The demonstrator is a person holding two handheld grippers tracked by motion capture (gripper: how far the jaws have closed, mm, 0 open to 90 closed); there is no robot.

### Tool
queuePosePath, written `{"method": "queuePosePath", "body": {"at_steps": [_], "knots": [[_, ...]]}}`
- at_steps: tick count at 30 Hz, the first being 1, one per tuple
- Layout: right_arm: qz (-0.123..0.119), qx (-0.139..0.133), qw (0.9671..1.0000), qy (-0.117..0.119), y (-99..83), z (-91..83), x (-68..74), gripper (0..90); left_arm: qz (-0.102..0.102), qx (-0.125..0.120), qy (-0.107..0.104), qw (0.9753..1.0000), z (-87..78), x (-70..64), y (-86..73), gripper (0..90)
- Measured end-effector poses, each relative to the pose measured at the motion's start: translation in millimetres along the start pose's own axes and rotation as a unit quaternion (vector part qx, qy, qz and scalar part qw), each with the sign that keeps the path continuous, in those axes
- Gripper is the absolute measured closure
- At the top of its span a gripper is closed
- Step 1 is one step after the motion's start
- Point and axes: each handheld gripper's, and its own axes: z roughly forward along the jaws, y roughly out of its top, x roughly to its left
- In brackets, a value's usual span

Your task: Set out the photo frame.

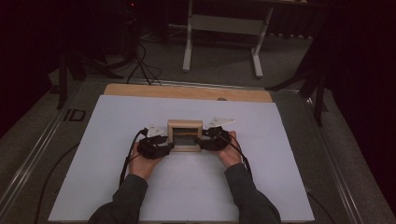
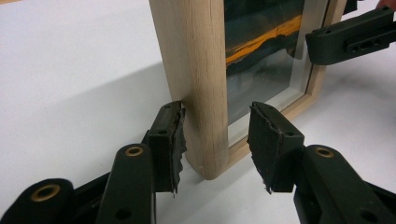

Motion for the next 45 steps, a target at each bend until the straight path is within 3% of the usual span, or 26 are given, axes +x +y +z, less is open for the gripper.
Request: {"method": "queuePosePath", "body": {"at_steps": [10, 22, 30, 45], "knots": [[0.000, 0.002, 1.0000, 0.003, -5.5, -2.7, 1.3, 43.5, -0.015, -0.007, 0.004, 0.9999, -3.3, 3.6, 0.8, 49.1], [0.001, -0.007, 1.0000, 0.004, -9.4, -25.4, 1.9, 32.7, -0.021, -0.032, 0.020, 0.9991, -35.1, 10.5, 1.5, 39.0], [-0.003, -0.017, 0.9998, 0.001, -13.2, -48.9, -0.8, 29.0, -0.006, -0.048, 0.020, 0.9986, -58.3, 13.3, -3.8, 35.1], [0.004, -0.070, 0.9962, -0.051, -41.1, -109.6, -15.1, 28.4, 0.006, -0.095, 0.031, 0.9950, -113.3, 27.3, -27.0, 33.6]]}}
